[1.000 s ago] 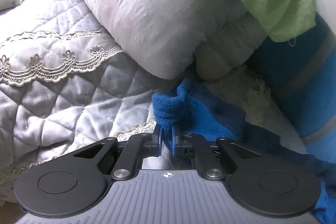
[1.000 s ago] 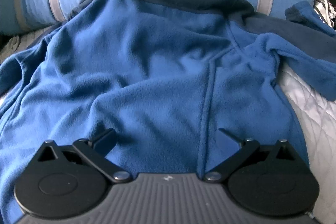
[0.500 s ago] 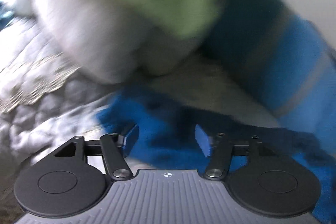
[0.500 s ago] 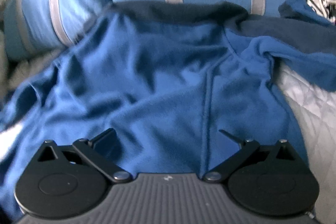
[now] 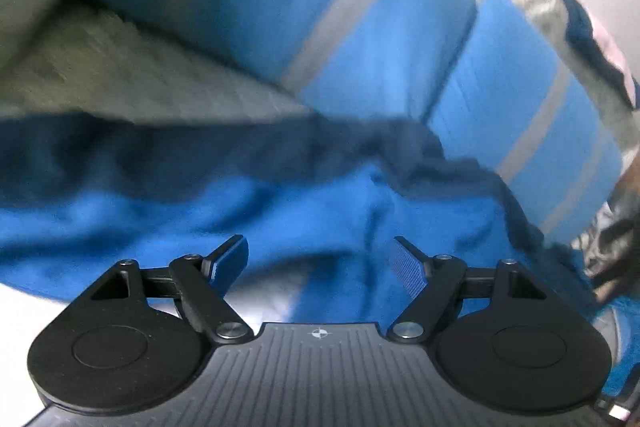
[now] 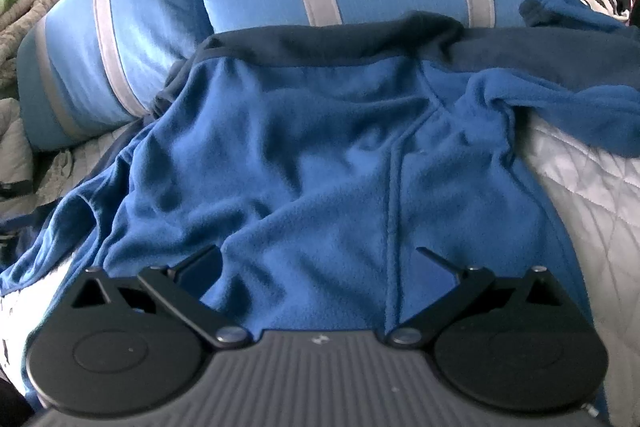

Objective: Fold clothes

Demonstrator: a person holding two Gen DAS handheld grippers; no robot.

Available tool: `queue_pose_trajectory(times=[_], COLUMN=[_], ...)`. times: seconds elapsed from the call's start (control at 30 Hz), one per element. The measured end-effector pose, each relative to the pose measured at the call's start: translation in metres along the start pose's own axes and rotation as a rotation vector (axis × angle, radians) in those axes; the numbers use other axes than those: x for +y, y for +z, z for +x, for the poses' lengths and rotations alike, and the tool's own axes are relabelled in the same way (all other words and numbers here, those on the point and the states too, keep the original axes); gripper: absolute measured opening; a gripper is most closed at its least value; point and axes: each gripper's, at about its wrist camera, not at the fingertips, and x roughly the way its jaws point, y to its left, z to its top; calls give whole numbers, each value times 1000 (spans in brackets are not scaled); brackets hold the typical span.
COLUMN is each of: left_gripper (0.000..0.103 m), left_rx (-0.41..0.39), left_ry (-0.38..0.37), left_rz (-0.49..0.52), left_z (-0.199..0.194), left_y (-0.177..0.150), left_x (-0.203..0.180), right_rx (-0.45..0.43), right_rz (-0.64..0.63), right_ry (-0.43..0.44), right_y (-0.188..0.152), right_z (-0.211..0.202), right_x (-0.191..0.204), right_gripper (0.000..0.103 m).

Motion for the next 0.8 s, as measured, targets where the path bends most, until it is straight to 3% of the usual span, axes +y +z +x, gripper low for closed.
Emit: queue_pose_trajectory(times=[0.17,0.27,0.33,0.43,0.57,0.8], left_gripper=[77,74,25,9,6,5], left_rx=[29,42,41,5,-62,-62], left_ry=[-5,22,63,135,160,238], left_rz=[20,-34,-68,-78,-90,3], left_z=[34,54,60,64,66,91], left_y=[-7,-3,3,19,42,52], left_x=[-24,-21,-13,4,28,33], right_rx=[12,19,21,20,27,53], right_rz=[7,-5,-13,-11,2,-14], right_ry=[19,28,32,45,59,69], right_y=[2,3,3,4,5,5], right_z=[3,5,5,4,5,11], right_x=[-2,0,1,0,-1,3], right_gripper=[103,103,103,103,103,103])
